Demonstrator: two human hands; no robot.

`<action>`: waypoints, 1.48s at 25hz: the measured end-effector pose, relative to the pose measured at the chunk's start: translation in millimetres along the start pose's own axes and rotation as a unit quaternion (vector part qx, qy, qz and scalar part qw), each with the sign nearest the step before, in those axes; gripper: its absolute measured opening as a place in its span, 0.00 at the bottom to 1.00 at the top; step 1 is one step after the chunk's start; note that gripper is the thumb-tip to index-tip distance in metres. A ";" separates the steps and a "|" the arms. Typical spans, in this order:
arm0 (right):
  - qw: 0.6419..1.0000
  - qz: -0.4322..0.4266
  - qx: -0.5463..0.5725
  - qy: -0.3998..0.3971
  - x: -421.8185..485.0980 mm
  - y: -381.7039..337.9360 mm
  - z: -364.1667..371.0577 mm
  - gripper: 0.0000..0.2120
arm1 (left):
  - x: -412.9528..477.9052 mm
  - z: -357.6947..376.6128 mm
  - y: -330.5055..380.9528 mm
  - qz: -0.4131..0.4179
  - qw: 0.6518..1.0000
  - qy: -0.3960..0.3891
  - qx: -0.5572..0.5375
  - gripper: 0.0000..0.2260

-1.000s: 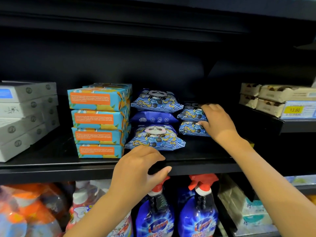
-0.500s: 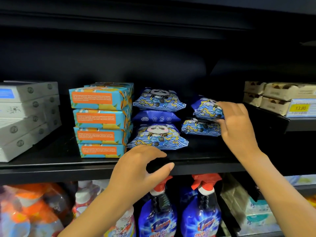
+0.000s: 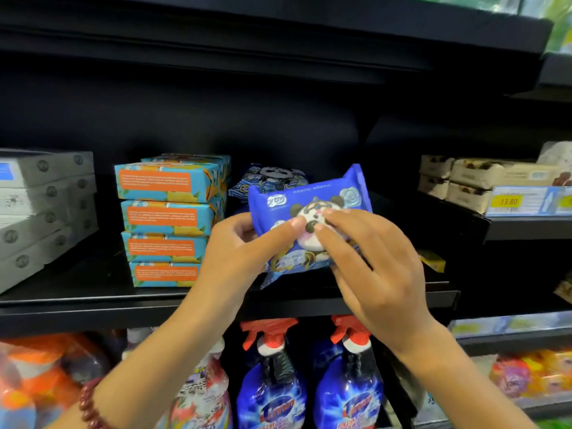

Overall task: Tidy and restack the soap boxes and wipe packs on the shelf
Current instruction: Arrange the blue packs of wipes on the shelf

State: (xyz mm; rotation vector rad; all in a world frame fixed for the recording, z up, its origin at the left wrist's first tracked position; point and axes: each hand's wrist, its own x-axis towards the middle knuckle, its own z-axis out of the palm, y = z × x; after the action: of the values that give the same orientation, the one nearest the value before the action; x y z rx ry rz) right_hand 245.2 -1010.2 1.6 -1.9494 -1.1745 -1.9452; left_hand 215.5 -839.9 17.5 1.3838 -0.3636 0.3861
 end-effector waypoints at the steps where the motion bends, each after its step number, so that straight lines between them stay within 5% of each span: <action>1: 0.999 -0.004 0.031 -0.021 1.4 1.4 -2.9 0.10 | -1.3 -3.5 -0.6 0.018 1.000 0.004 0.003 0.09; 7: 0.986 0.067 0.052 -0.144 24.9 16.1 -18.5 0.29 | -7.5 -19.5 -0.8 0.168 0.974 -0.018 0.153 0.14; 11: 0.977 0.082 0.079 -0.179 29.0 11.3 -18.2 0.24 | -10.5 -23.8 -0.1 0.239 0.940 -0.039 0.242 0.21; 14: 0.985 0.119 0.061 -0.106 23.9 6.6 -15.9 0.16 | -12.7 -24.8 -0.1 0.260 0.922 0.022 0.287 0.25; 19: 0.997 0.063 -0.012 0.049 10.7 7.5 -17.5 0.08 | -19.2 -17.4 7.2 0.117 0.972 0.158 0.125 0.11; 22: 0.996 0.003 -0.033 0.080 4.6 -1.6 -14.0 0.05 | -17.6 -9.4 11.7 -0.051 0.997 0.046 0.021 0.29; 25: 0.997 -0.029 -0.023 0.072 -0.7 -1.5 -13.3 0.06 | -18.5 -4.3 13.9 -0.103 0.993 0.012 -0.050 0.24; 28: 0.999 -0.043 0.032 -0.007 -4.1 4.4 -20.9 0.11 | -19.7 -6.4 7.2 -0.033 0.995 0.055 -0.072 0.17; 31: 0.997 -0.029 0.040 -0.051 3.4 8.7 -31.7 0.18 | -19.6 -10.8 3.1 0.102 0.991 0.063 0.061 0.17; 37: 0.982 0.011 0.089 -0.164 12.0 12.9 -35.6 0.22 | -30.3 -6.7 1.7 0.344 0.888 0.011 0.303 0.16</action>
State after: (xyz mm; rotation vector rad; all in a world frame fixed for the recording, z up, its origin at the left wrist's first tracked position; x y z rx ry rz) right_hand 223.4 -1035.5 23.0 -2.2293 -1.3426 -1.4847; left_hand 188.2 -834.6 3.8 1.8293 -0.7645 1.1792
